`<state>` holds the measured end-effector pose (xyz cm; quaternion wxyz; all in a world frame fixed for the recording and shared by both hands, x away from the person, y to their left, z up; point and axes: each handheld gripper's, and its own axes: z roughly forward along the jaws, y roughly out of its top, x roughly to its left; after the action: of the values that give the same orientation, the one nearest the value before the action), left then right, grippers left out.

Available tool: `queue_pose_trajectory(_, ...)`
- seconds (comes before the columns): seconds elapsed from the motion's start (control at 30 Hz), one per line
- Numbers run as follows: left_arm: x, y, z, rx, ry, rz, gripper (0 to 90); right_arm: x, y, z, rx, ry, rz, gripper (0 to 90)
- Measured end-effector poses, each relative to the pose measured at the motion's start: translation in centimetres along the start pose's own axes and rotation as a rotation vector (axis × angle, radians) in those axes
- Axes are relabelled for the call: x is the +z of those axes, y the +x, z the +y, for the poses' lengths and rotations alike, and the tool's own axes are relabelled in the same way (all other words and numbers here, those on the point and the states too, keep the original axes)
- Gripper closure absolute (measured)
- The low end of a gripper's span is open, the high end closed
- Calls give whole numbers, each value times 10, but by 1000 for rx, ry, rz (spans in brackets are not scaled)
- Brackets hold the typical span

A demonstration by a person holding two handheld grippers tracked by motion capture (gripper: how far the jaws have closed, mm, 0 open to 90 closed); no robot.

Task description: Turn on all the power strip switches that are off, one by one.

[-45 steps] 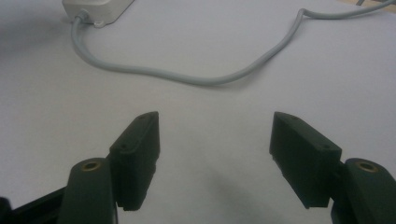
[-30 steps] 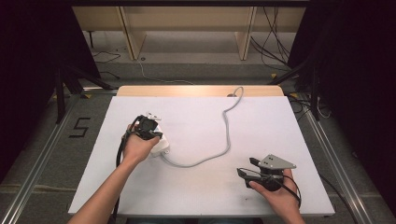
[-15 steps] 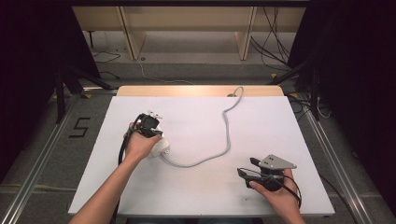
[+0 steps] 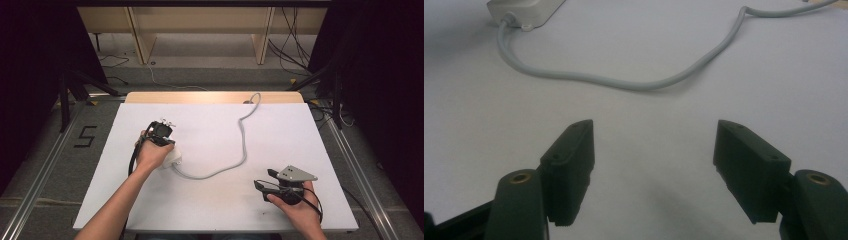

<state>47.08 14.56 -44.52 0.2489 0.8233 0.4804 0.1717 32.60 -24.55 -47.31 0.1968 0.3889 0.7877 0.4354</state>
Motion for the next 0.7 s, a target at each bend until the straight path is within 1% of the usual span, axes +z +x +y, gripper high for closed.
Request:
queue_pose_trajectory(0.3,0,1,1,-27,7,-8,896,0,0,0,0,1,2,338)
queue_pose_trajectory(0.4,1,3,1,-43,13,-9,896,0,0,0,0,1,2,338)
queue_pose_trajectory(0.53,2,5,1,-54,9,-21,896,0,0,0,1,2,1,338)
queue_pose_trajectory(0.6,2,5,1,-52,11,-22,897,0,0,0,1,1,1,338)
queue_pose_trajectory(0.63,2,5,2,-45,16,-20,896,0,1,0,2,0,1,338)
queue_pose_trajectory(0.7,2,3,3,-38,26,-9,897,0,0,0,2,2,0,338)
